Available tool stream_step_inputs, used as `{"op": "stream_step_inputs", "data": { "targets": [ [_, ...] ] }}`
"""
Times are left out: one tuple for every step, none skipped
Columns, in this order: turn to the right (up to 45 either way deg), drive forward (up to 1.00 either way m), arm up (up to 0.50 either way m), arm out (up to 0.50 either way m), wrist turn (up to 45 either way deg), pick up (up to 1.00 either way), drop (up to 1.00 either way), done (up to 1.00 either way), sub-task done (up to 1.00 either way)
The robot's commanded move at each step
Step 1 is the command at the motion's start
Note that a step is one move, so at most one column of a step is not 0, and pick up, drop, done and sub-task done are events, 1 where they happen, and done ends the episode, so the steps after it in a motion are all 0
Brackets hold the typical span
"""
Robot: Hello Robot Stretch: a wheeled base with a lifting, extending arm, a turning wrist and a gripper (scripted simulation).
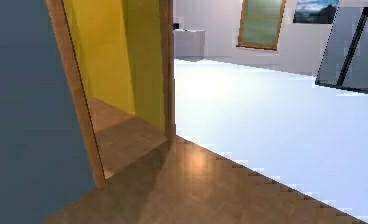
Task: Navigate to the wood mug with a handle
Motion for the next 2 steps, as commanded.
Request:
{"op": "stream_step_inputs", "data": {
  "targets": [
    [12.0, 0.00, 0.00, 0.00, 0.0, 0.00, 0.00, 0.00, 0.00],
    [0.0, 1.00, 0.00, 0.00, 0.0, 0.00, 0.00, 0.00, 0.00]
  ]
}}
